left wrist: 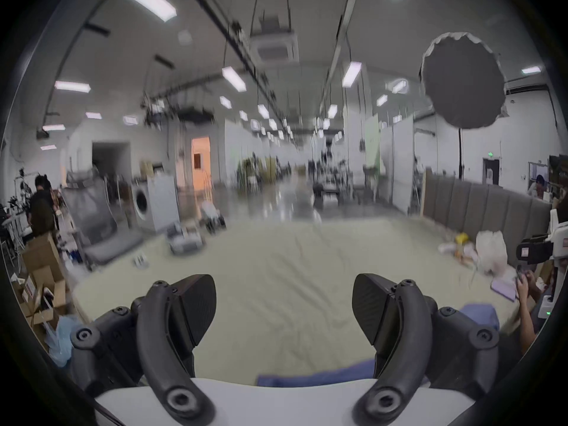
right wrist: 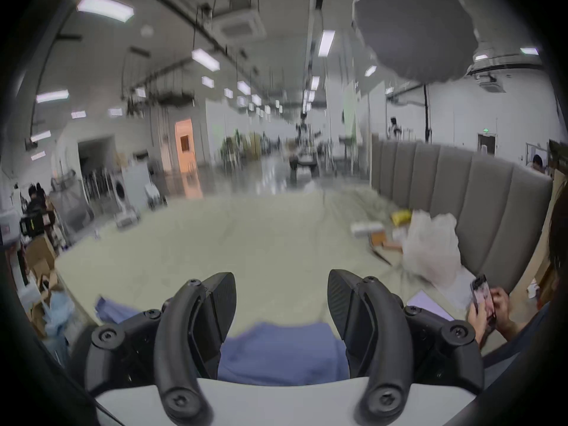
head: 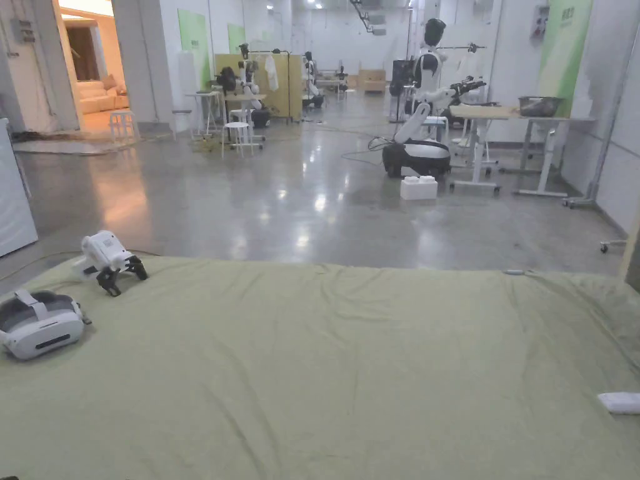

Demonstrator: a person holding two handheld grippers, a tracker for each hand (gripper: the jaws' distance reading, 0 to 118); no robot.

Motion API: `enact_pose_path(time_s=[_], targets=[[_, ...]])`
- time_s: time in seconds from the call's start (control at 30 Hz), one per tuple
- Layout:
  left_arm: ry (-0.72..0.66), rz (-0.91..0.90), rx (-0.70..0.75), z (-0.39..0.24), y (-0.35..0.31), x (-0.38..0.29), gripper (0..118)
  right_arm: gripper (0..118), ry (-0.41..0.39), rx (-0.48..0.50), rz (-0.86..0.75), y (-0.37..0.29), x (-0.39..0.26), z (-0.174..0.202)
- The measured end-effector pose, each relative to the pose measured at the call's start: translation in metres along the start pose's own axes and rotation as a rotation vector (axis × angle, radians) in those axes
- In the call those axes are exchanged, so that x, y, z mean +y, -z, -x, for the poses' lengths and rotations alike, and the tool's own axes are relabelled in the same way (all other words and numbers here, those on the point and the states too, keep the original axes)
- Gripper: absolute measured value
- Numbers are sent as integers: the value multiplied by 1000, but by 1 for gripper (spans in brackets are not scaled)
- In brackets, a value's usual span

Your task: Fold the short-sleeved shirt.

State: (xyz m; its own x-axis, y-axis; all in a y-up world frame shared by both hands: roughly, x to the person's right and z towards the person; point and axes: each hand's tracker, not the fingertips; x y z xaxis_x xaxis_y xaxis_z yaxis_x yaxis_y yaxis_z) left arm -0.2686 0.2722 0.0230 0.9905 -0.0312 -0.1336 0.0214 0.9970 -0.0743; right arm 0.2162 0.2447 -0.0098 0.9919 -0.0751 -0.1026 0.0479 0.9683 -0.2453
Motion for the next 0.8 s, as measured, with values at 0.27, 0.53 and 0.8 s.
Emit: enact_pose_path(time_s=[0.27,0.53,0.8], targets=[[77,-144,-94,-38,-37,49,9,4,-104,52,-143,-23,37,47],[71,-108,-142,-40,-39,45,0,0,-119,77,-156,-23,32,62],[-433,244,-325,43,32,-11,82,0,-60,107,-105,-14,20,56]])
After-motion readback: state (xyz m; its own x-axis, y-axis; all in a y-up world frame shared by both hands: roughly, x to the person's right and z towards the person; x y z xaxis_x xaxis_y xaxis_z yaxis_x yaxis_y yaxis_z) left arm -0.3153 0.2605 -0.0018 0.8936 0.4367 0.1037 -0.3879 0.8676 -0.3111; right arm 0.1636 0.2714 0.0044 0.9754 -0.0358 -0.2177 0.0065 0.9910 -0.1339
